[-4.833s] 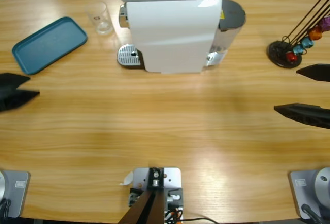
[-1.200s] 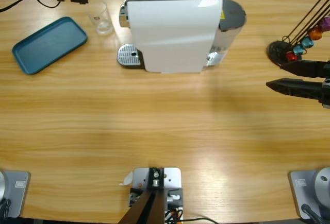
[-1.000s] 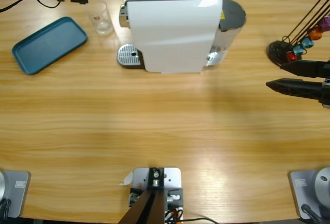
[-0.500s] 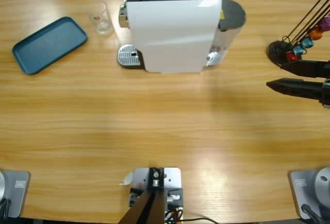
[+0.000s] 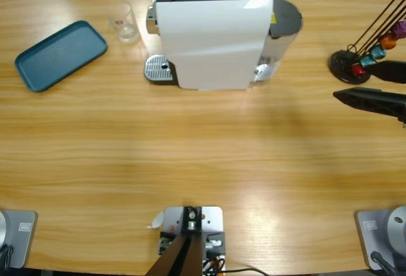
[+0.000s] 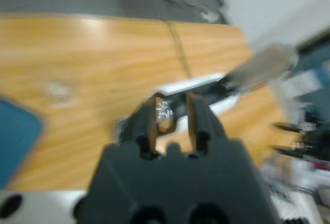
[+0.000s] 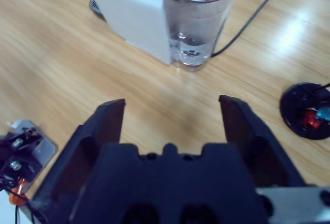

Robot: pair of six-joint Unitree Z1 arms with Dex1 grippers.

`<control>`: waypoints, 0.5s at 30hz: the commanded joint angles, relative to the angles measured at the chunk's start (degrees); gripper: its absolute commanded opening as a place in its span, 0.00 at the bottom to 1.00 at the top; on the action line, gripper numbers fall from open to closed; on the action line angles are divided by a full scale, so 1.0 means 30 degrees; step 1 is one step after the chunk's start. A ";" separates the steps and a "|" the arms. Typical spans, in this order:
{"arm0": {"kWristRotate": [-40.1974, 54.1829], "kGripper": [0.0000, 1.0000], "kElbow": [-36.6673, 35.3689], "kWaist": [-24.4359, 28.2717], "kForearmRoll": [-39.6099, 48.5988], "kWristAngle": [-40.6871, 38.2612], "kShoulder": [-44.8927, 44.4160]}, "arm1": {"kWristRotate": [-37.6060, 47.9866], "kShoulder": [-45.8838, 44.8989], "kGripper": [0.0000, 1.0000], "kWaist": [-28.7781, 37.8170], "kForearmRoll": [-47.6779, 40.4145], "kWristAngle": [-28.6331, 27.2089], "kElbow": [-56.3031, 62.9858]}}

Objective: Pour coffee

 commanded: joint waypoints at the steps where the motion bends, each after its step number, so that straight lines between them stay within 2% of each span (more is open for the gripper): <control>1: 0.0828 0.71 0.2436 -0.0897 0.1801 0.4092 -0.4096 | 0.1458 -0.0344 0.75 -0.0247 0.0230 -0.1756 0.0820; 3: -0.0461 0.79 0.4493 -0.0926 0.0722 0.3927 -0.5069 | 0.1687 -0.0479 0.75 -0.0347 0.0658 -0.2395 0.0598; 4: -0.0912 0.80 0.5395 -0.1020 0.0388 0.3892 -0.5585 | 0.1798 -0.0555 0.75 -0.0699 0.0752 -0.2635 0.0574; 7: 0.0424 0.82 0.7382 -0.1506 -0.0303 0.3898 -0.7366 | 0.2261 -0.0725 0.75 -0.4050 0.1326 -0.3145 0.0328; 9: -0.0056 0.82 0.7921 -0.1629 0.0201 0.4308 -0.7788 | 0.2730 -0.0690 0.76 -0.6511 0.1332 -0.3145 0.0293; 11: 0.0530 0.82 0.8061 -0.1629 0.1472 0.3799 -0.8069 | 0.2835 -0.0473 0.77 -0.6950 0.1127 -0.3479 0.0234; 13: 0.1578 0.82 0.8565 -0.1629 0.1490 0.2797 -0.8602 | 0.2812 -0.0625 0.77 -0.7747 0.0611 -0.3256 0.0287; 15: 0.2410 0.82 0.9280 -0.1629 0.1379 0.2920 -0.9352 | 0.2196 -0.0719 0.78 -0.8046 -0.0098 -0.3045 0.0416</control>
